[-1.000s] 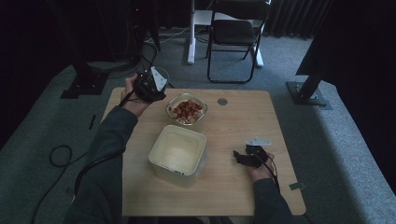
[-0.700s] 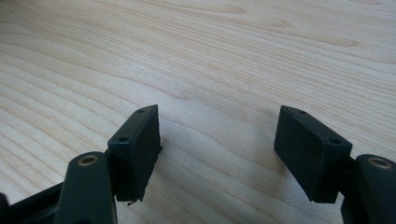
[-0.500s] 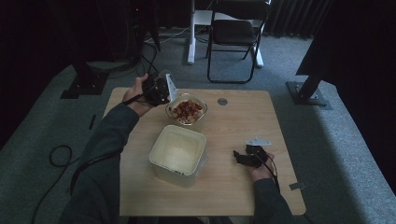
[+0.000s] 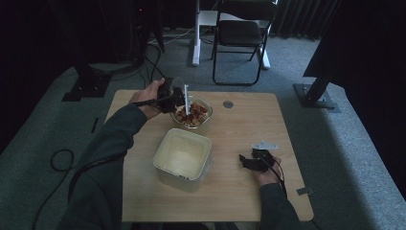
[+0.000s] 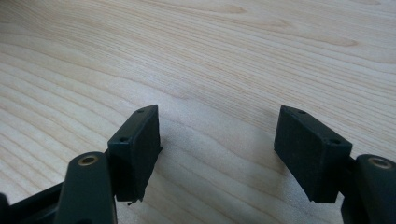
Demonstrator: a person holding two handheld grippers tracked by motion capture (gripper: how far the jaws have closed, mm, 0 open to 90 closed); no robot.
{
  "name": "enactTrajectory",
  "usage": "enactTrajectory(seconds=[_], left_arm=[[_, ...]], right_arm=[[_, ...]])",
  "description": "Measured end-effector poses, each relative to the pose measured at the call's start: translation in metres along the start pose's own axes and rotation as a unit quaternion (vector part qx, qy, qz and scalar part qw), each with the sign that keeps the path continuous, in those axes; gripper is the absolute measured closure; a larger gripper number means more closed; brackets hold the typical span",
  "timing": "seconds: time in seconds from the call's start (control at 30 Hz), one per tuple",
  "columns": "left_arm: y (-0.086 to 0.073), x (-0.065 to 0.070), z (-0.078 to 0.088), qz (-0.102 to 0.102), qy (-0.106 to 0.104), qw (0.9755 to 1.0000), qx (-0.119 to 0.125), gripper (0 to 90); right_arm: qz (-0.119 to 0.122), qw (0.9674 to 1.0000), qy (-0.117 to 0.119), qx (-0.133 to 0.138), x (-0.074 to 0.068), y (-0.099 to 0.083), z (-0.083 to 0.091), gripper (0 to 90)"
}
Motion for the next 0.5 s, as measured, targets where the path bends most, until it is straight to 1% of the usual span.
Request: enactTrajectory(seconds=[0.07, 0.13, 0.17, 0.2, 0.3, 0.4, 0.5], left_arm=[[0.003, 0.001, 0.002, -0.026, 0.005, 0.9997, 0.001, 33.4], [0.005, 0.002, 0.003, -0.055, 0.015, 0.9984, -0.001, 33.6], [0.005, 0.002, 0.004, -0.081, 0.022, 0.9965, -0.004, 33.9], [0.006, 0.003, 0.005, -0.101, 0.026, 0.9945, -0.005, 34.1], [0.01, 0.006, 0.008, -0.135, 0.029, 0.9903, -0.003, 34.4], [0.015, 0.006, 0.01, -0.153, 0.034, 0.9877, -0.002, 34.7], [0.016, 0.007, 0.01, -0.176, 0.043, 0.9834, -0.001, 35.1]], right_arm=[[0.0, 1.0, 0.0, 0.0, 0.0, 0.0, 0.0, 30.9], [0.0, 1.0, 0.0, 0.0, 0.0, 0.0, 0.0, 31.0], [0.0, 1.0, 0.0, -0.001, 0.0, 0.0, 0.0, 30.9], [0.001, 1.0, 0.0, -0.001, 0.0, 0.0, 0.0, 30.9], [0.0, 1.0, 0.0, -0.001, 0.0, 0.0, 0.0, 30.9], [0.0, 1.0, 0.0, -0.001, 0.0, 0.0, 0.0, 30.9], [0.0, 1.0, 0.0, -0.001, 0.0, 0.0, 0.0, 31.0]])
Point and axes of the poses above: each handheld gripper's, and its own axes: z roughly backward along the jaws, y roughly out of its top, x roughly to its right, the point moved 9 cm from there along -z, roughly forward along the jaws, and after that the axes turned 8 degrees about y, right-handed, at the moved point
